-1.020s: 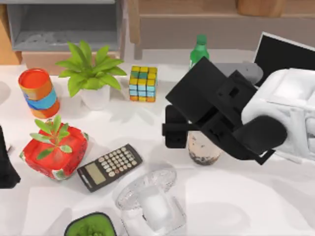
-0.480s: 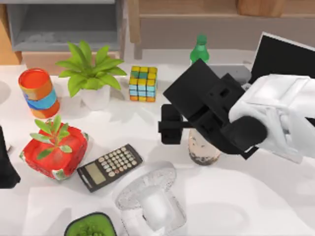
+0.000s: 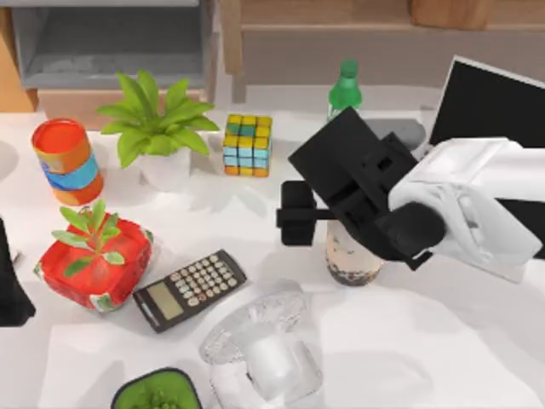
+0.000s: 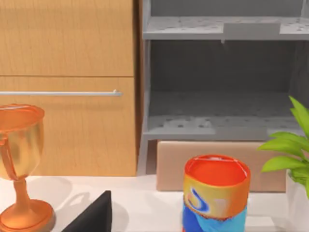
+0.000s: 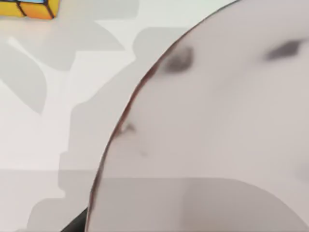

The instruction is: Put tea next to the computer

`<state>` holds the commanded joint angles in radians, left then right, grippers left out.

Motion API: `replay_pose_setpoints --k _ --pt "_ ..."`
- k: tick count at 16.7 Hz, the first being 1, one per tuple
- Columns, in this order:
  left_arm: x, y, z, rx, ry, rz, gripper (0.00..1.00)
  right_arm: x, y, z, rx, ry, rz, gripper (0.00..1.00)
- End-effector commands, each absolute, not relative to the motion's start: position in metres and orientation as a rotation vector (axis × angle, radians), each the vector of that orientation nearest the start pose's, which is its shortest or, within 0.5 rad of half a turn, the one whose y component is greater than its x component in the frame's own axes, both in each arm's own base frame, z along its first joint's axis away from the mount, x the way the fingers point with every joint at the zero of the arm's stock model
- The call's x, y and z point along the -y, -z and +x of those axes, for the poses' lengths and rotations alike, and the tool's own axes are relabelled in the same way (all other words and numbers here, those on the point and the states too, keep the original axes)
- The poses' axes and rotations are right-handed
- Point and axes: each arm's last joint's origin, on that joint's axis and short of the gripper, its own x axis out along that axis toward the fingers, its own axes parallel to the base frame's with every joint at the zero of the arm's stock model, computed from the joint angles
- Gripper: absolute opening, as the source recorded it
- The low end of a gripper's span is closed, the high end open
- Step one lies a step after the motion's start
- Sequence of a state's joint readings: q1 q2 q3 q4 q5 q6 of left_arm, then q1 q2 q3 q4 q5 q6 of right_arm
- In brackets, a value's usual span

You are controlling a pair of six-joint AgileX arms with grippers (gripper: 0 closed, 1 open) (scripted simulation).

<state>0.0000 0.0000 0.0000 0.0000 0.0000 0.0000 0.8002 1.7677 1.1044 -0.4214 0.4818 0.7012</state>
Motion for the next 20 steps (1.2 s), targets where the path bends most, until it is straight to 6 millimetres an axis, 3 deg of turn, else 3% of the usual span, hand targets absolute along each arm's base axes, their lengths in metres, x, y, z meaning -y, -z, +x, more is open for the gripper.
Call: replay_pose_setpoints --k 13,20 --pt "0.0012 -0.1600 0.1057 0.000 0.000 0.000 1.00 -0.2441 -0.1706 0.2540 -0.899 0.021 -0.005 0.02" --pt "0.0012 -0.1600 0.1057 0.000 0.000 0.000 1.00 -0.2441 -0.1706 0.2540 -0.899 0.021 -0.005 0.00"
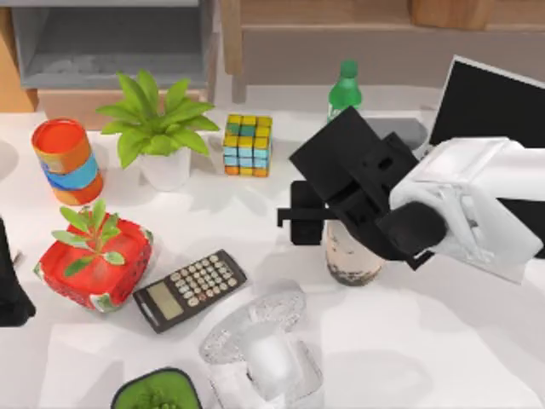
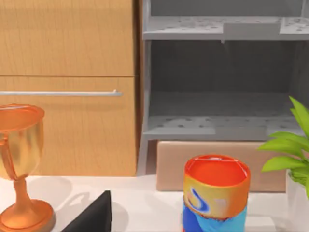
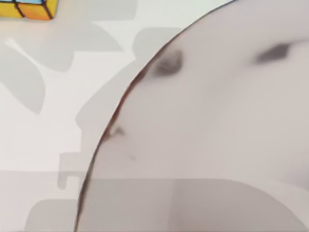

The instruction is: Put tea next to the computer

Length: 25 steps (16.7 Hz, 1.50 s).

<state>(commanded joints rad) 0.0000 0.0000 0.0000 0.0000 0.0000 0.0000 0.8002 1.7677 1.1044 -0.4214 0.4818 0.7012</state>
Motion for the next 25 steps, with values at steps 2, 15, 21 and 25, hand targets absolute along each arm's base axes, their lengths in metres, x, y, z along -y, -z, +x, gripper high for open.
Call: replay_pose_setpoints --k 2,15,21,25 --pt "0.001 -0.160 0.106 0.000 0.000 0.000 1.00 -0.245 -0.175 0.253 -0.889 0.014 0.002 0.00" --pt "0.001 -0.160 0.106 0.000 0.000 0.000 1.00 -0.232 -0.208 0.266 -0.832 0.033 0.040 0.00" --pt "0.001 -0.160 0.106 0.000 0.000 0.000 1.00 -0.163 -0.224 0.297 -0.846 0.131 0.004 0.00" --pt "0.001 -0.160 0.106 0.000 0.000 0.000 1.00 -0.099 -0.224 0.311 -0.919 0.180 -0.040 0.00"
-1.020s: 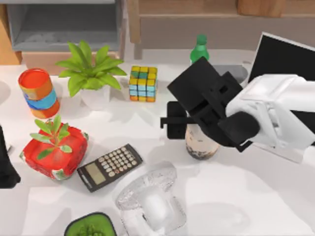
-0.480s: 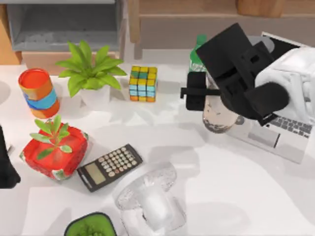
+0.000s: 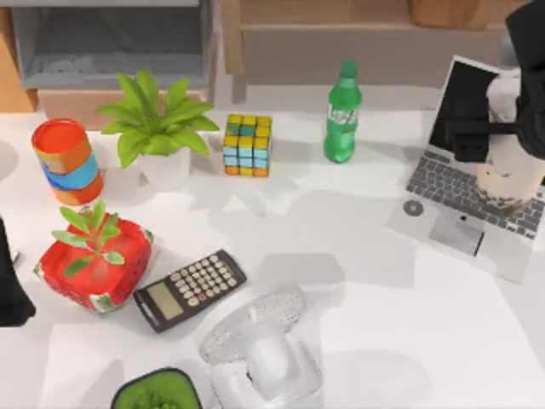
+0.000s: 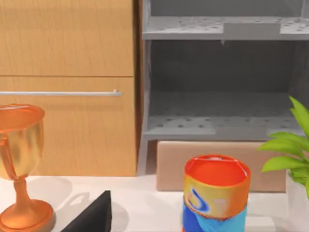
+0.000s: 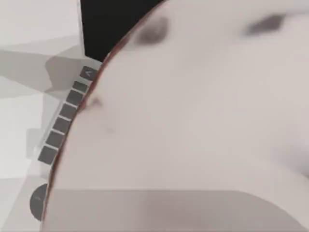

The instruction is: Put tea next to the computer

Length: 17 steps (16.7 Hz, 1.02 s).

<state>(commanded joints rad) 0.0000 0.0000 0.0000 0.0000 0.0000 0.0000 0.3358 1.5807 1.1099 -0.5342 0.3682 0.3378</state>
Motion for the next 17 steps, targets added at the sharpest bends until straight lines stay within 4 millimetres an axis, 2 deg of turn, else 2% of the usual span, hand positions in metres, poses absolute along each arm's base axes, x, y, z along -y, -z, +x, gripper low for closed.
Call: replay_pose_setpoints --k 5,9,13,17 --pt "0.001 -0.160 0.106 0.000 0.000 0.000 1.00 -0.023 -0.218 0.315 -1.020 0.158 -0.061 0.00" --pt "0.001 -0.160 0.106 0.000 0.000 0.000 1.00 0.025 -0.218 0.314 -1.029 0.090 -0.042 0.00" --pt "0.001 -0.160 0.106 0.000 0.000 0.000 1.00 0.060 -0.221 0.314 -0.979 0.028 -0.024 0.00" --pt "0.001 -0.160 0.106 0.000 0.000 0.000 1.00 0.080 -0.223 0.314 -0.931 -0.004 -0.015 0.00"
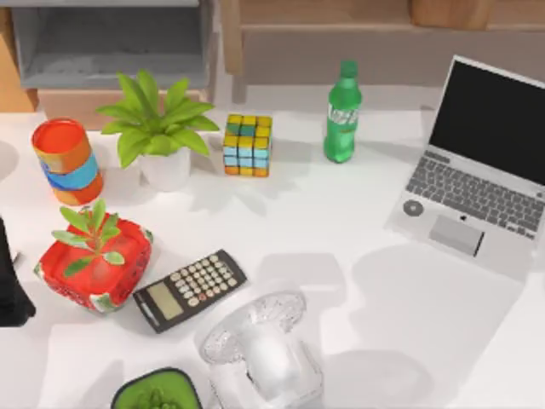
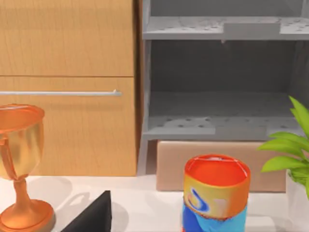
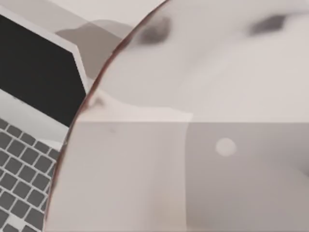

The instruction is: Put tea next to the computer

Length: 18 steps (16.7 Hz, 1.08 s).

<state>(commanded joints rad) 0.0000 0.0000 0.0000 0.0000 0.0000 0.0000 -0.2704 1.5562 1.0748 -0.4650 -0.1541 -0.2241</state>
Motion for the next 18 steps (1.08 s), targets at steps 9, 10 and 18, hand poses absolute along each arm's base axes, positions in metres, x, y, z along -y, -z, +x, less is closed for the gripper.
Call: replay_pose_setpoints --k 9,10,18 --pt "0.0012 -0.1600 0.1057 0.000 0.000 0.000 1.00 0.0819 -0.2236 0.3136 -0.924 -0.012 -0.012 0.00" --pt "0.0012 -0.1600 0.1057 0.000 0.000 0.000 1.00 0.0815 -0.2234 0.3134 -0.924 -0.014 -0.011 0.00" --pt "0.0012 -0.1600 0.1057 0.000 0.000 0.000 1.00 0.0759 -0.2140 0.3130 -0.927 -0.043 -0.004 0.00"
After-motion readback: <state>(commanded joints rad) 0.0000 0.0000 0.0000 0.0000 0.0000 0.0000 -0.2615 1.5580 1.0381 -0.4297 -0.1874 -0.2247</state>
